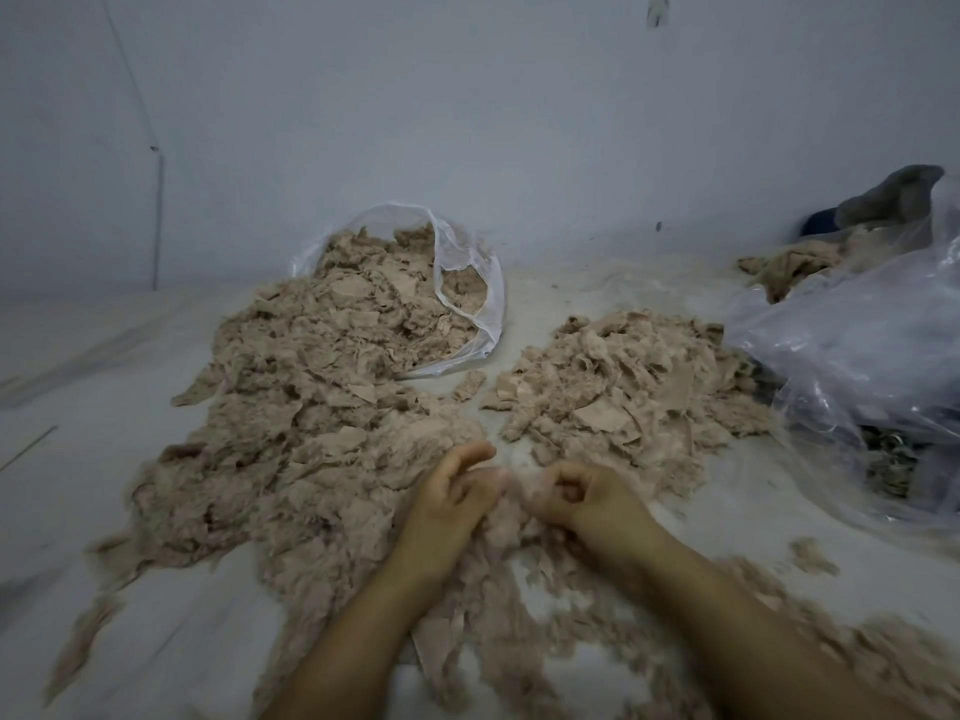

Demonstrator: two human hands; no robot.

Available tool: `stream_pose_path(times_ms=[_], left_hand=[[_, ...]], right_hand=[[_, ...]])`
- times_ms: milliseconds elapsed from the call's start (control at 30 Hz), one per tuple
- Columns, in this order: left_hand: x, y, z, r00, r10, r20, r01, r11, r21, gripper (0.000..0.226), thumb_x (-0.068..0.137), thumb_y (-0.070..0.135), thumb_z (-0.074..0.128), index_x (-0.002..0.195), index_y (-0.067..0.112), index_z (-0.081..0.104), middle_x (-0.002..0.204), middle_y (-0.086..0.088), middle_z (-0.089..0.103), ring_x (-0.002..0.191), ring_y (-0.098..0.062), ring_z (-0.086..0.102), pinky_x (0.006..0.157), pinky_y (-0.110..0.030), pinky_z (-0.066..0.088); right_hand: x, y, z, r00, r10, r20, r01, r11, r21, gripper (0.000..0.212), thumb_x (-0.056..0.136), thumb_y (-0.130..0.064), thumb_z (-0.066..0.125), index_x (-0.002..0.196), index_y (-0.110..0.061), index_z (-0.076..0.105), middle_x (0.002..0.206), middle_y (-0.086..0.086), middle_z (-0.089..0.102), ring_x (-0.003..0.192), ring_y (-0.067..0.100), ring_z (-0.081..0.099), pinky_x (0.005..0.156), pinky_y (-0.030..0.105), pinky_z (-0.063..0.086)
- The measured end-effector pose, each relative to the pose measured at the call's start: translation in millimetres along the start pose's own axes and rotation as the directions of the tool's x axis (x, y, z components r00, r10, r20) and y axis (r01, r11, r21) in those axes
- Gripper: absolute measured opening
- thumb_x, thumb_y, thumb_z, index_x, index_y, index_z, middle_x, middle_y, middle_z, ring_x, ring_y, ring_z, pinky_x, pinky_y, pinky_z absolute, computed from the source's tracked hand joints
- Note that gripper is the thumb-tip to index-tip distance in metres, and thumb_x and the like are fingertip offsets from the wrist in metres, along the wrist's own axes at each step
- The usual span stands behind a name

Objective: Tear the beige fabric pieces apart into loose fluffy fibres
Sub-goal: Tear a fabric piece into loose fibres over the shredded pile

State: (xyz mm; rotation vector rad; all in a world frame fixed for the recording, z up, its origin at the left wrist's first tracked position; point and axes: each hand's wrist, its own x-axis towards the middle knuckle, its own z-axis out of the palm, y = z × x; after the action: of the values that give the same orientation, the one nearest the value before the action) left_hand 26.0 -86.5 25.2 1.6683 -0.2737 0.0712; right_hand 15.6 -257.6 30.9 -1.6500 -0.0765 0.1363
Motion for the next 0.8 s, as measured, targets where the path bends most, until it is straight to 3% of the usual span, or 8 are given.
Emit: stream_pose_path(times_ms=[67, 133, 233, 300, 467, 567, 667, 800], left_hand=[[-0.7, -3.7, -1.6, 0.991, -0.047, 0.123, 0.018, 0.974, 0.225, 0.035, 0.08, 0.027, 0.073, 0.113, 0.024, 0.06, 0.109, 0.015, 0.063, 0.097, 0.002, 0.059, 0.08, -0.015, 0.05], [-0.7, -6.1, -1.8, 0.994, -0.054, 0.094, 0.022, 0.95, 0.313, 0.011, 0.083, 0.015, 0.069, 0.092, 0.019, 0.065, 0.087, 0.011, 0.068, 0.081, -0.001, 0.063, 0.07, -0.018, 0.052], [1.4, -6.6, -6.6, 0.999, -0.033, 0.002, 0.031, 0.963, 0.266, 0.022, 0.087, 0.009, 0.064, 0.072, 0.023, 0.059, 0.065, 0.014, 0.061, 0.054, 0.009, 0.056, 0.05, -0.009, 0.042], [3.1, -4.8, -12.1, 0.999, -0.042, -0.026, 0.047, 0.974, 0.221, 0.008, 0.088, 0.017, 0.064, 0.084, 0.025, 0.063, 0.079, 0.012, 0.067, 0.064, 0.007, 0.062, 0.056, -0.009, 0.046], [1.3, -2.6, -16.2, 0.996, -0.087, -0.02, 0.089, 0.988, 0.127, 0.031, 0.091, 0.029, 0.059, 0.121, 0.02, 0.059, 0.114, 0.008, 0.064, 0.102, -0.004, 0.062, 0.087, -0.02, 0.051], [0.9, -0.9, -14.8, 0.999, -0.05, -0.006, 0.05, 0.989, 0.141, 0.011, 0.092, 0.028, 0.056, 0.092, 0.025, 0.067, 0.087, 0.013, 0.068, 0.081, 0.0, 0.063, 0.073, -0.015, 0.05], [-0.5, -1.6, -9.6, 1.0, 0.013, 0.026, -0.018, 0.977, 0.212, 0.034, 0.095, 0.022, 0.053, 0.064, 0.008, 0.046, 0.057, 0.0, 0.041, 0.053, -0.01, 0.039, 0.056, -0.025, 0.033], [-2.4, -0.4, -7.6, 0.998, 0.044, 0.043, -0.054, 0.965, 0.255, 0.035, 0.095, 0.017, 0.053, 0.065, 0.0, 0.044, 0.059, -0.005, 0.034, 0.052, -0.011, 0.031, 0.055, -0.025, 0.028]], right_hand=[[0.6, -3.0, -5.4, 0.999, 0.009, -0.048, -0.003, 0.992, 0.125, 0.021, 0.085, -0.015, 0.07, 0.068, -0.011, 0.057, 0.049, 0.002, 0.053, 0.04, 0.011, 0.043, 0.04, 0.021, 0.035], [-1.3, -7.0, -9.2, 0.999, 0.043, -0.012, -0.042, 0.995, 0.096, 0.022, 0.084, -0.015, 0.071, 0.07, -0.01, 0.054, 0.051, 0.003, 0.055, 0.04, 0.01, 0.043, 0.041, 0.02, 0.035], [-4.6, -7.6, -6.9, 1.0, 0.016, -0.001, -0.016, 0.947, -0.32, 0.02, 0.083, -0.028, 0.073, 0.09, -0.015, 0.061, 0.072, -0.002, 0.061, 0.059, 0.01, 0.055, 0.054, 0.021, 0.041], [-6.7, -6.3, -3.8, 0.997, -0.053, 0.063, 0.08, 0.793, -0.604, 0.016, 0.082, -0.038, 0.072, 0.091, -0.027, 0.065, 0.081, -0.011, 0.063, 0.072, 0.004, 0.058, 0.063, 0.016, 0.043], [-31.8, -19.4, -32.0, 0.85, 0.243, 0.466, 0.154, 0.733, -0.663, 0.032, 0.074, -0.053, 0.073, 0.069, -0.022, 0.07, 0.062, -0.006, 0.059, 0.058, 0.008, 0.05, 0.06, 0.023, 0.042], [-42.1, -31.0, -60.7, 0.787, 0.343, 0.514, 0.057, 0.788, -0.613, 0.028, 0.077, -0.051, 0.072, 0.072, -0.023, 0.073, 0.063, -0.003, 0.062, 0.056, 0.008, 0.05, 0.058, 0.023, 0.042], [-26.3, -21.0, -60.3, 0.946, 0.184, 0.268, -0.041, 0.886, -0.462, 0.018, 0.09, -0.026, 0.066, 0.074, -0.022, 0.073, 0.065, -0.007, 0.066, 0.052, 0.006, 0.055, 0.053, 0.019, 0.044], [-2.7, -1.1, -21.5, 0.965, -0.175, 0.194, 0.26, 0.738, -0.623, 0.02, 0.092, -0.027, 0.062, 0.11, -0.023, 0.069, 0.102, -0.012, 0.064, 0.085, -0.006, 0.055, 0.075, 0.001, 0.037]])
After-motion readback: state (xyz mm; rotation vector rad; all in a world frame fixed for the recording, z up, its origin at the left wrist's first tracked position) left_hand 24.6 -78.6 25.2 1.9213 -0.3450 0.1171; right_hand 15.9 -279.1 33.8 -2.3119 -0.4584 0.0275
